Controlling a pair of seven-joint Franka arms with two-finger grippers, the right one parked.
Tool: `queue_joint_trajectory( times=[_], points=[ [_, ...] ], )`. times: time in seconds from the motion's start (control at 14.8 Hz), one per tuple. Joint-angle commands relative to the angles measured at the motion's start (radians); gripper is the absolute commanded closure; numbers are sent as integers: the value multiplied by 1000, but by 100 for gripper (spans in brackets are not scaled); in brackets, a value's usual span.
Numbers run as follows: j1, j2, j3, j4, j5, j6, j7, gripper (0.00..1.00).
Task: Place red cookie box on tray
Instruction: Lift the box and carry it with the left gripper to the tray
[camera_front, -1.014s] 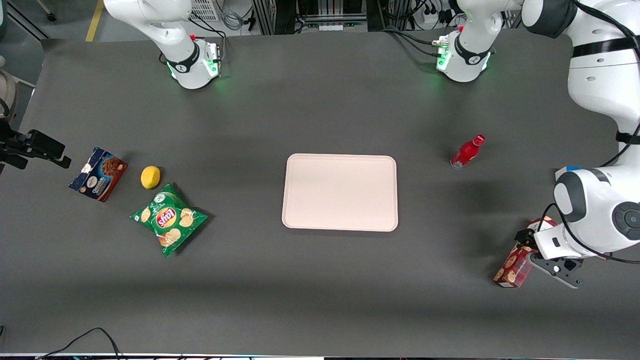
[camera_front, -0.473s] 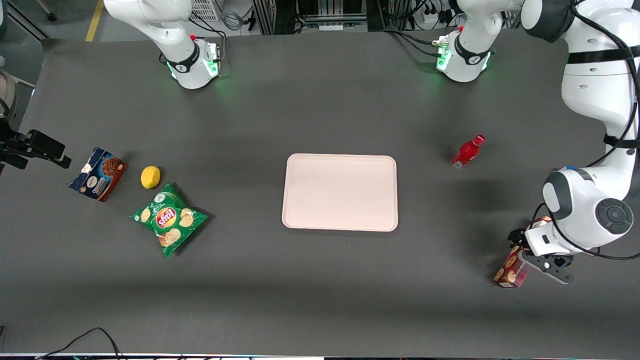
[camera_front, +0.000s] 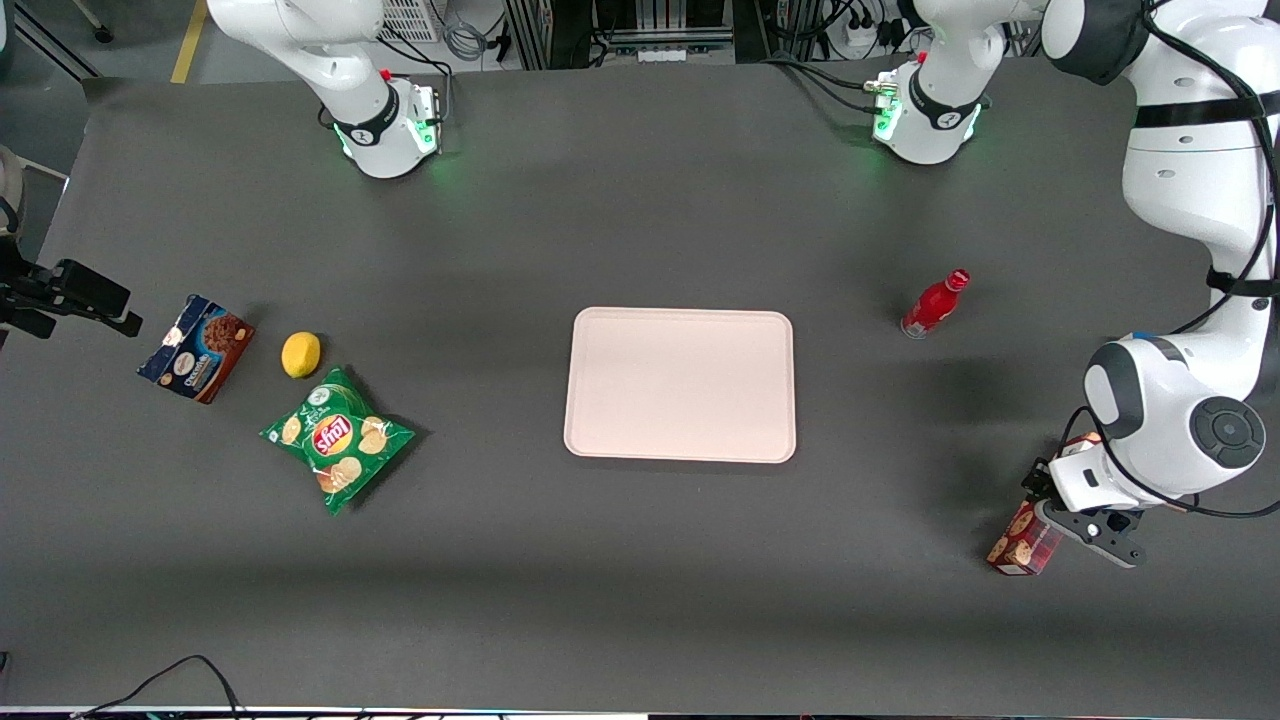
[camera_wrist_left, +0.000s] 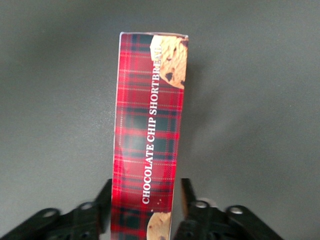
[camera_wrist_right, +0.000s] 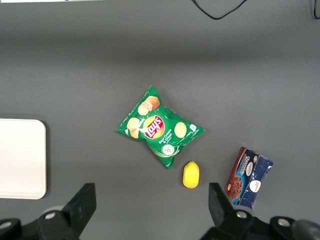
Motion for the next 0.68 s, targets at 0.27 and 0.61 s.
queue_joint_trajectory(
  times=[0.27, 0.61],
  points=[
    [-6, -4, 5, 2, -13, 4, 24, 99],
    [-11, -90, 3, 62, -11, -152, 13, 98]
  ],
)
